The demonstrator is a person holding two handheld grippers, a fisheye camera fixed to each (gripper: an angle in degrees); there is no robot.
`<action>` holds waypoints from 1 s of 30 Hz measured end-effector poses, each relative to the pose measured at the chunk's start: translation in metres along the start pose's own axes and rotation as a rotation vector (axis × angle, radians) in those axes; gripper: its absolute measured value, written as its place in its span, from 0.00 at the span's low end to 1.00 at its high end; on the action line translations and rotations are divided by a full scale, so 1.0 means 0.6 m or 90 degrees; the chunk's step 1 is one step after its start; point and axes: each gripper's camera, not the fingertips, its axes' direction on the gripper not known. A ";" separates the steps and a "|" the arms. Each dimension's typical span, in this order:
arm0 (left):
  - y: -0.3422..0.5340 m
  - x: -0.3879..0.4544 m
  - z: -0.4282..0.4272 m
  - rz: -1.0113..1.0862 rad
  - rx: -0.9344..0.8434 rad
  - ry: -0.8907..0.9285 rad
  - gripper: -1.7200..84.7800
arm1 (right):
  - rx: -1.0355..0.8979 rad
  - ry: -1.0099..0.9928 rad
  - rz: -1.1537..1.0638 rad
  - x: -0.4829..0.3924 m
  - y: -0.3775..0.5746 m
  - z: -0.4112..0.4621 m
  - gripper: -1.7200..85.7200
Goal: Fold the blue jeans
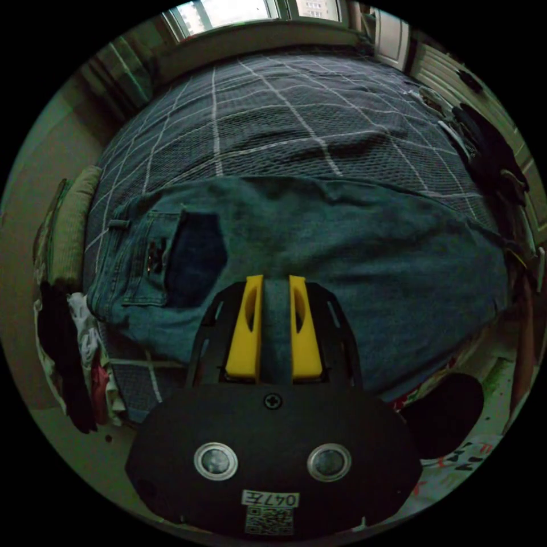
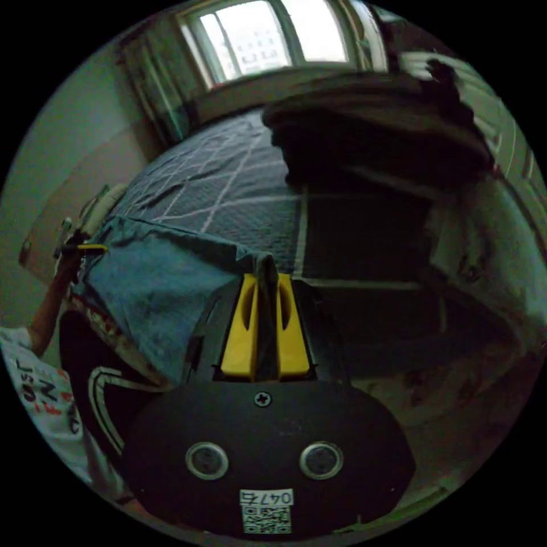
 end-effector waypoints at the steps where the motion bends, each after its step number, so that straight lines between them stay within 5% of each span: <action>1: 0.001 0.013 0.009 -0.001 0.001 0.002 0.10 | 0.010 -0.002 0.026 0.006 0.003 -0.002 0.05; 7: 0.008 0.098 0.005 0.029 0.065 -0.007 0.09 | 0.065 0.109 0.087 0.025 0.032 -0.072 0.07; 10: -0.008 0.157 0.023 0.077 0.075 0.062 0.09 | 0.111 0.323 0.048 -0.024 0.038 -0.109 0.05; 12: -0.023 0.208 0.049 0.129 0.057 0.094 0.09 | 0.167 0.359 0.015 -0.051 0.044 -0.128 0.04; 17: -0.072 0.345 0.148 0.173 0.049 0.091 0.09 | 0.089 0.198 -0.131 -0.097 0.034 -0.083 0.03; 20: -0.103 0.376 0.209 0.161 0.002 0.107 0.08 | 0.004 0.192 -0.095 -0.057 0.034 -0.043 0.02; 22: -0.111 0.382 0.225 0.147 -0.036 0.152 0.06 | 0.036 0.046 0.028 0.008 0.044 -0.067 0.02; 26: -0.061 0.425 0.207 0.138 0.019 0.113 0.05 | 0.139 0.084 0.054 0.020 0.095 -0.143 0.06; 30: 0.023 0.541 0.171 0.257 0.118 0.214 0.11 | 0.120 0.138 -0.012 -0.030 0.182 -0.168 0.12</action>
